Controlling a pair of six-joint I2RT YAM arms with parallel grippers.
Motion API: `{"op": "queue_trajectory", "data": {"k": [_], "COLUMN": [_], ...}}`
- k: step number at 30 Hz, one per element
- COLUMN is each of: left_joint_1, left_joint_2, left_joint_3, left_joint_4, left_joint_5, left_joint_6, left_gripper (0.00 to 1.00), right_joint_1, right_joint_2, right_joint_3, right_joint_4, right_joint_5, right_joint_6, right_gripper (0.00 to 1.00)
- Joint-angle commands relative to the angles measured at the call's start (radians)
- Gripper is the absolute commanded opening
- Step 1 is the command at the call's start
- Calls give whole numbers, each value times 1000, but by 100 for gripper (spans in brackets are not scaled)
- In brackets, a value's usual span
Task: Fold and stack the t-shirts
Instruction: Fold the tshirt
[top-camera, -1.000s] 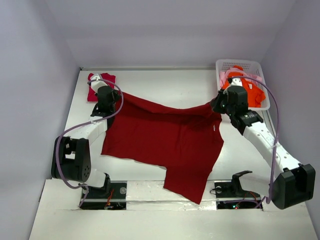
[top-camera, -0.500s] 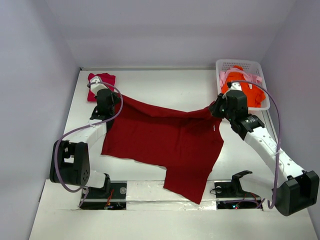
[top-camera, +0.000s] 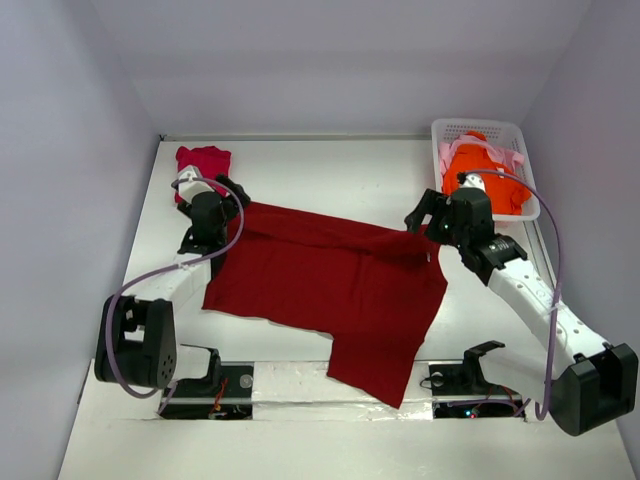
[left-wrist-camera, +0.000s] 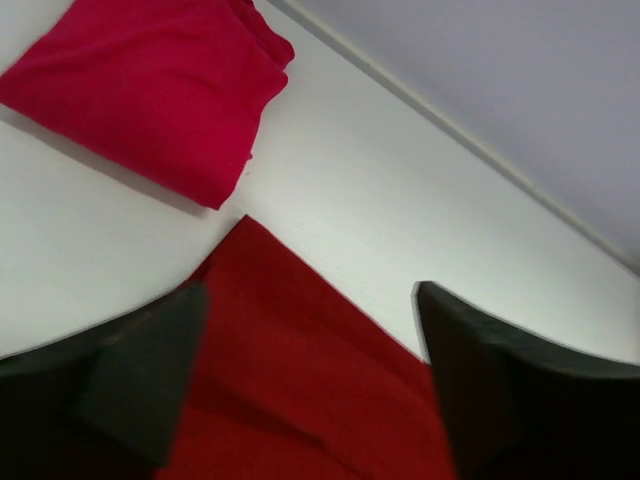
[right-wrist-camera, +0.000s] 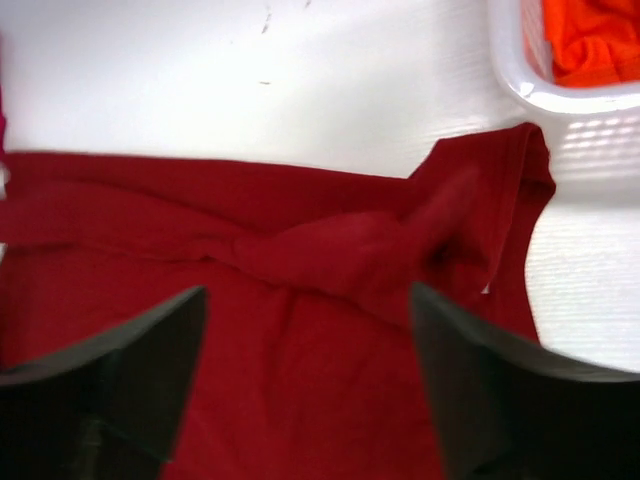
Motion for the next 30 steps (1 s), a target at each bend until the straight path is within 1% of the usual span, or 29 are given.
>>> {"op": "queue_trajectory", "data": {"k": [1, 5, 9, 18, 20, 24, 30], "left_joint_1": [4, 4, 4, 4, 4, 4, 4], "left_joint_2": [-68, -92, -96, -43, -39, -28, 49], "left_joint_3": [-36, -50, -36, -36, -44, -48, -10], "left_joint_4": [99, 89, 89, 109, 125, 163, 189], "left_joint_5": [16, 9, 19, 62, 68, 80, 108], "left_joint_6": [-11, -26, -19, -20, -20, -13, 6], "left_gripper": [99, 99, 99, 99, 99, 99, 99], "right_joint_1": [9, 9, 18, 37, 58, 58, 90], "right_joint_2": [-34, -73, -72, -27, -29, -23, -11], "right_joint_3": [15, 18, 23, -16, -19, -13, -42], "right_joint_4": [-1, -9, -7, 40, 40, 43, 92], "right_joint_5": [33, 44, 35, -23, -23, -17, -62], "right_joint_6": [31, 47, 61, 94, 105, 105, 136], "right_gripper": [100, 100, 100, 100, 100, 100, 99]}}
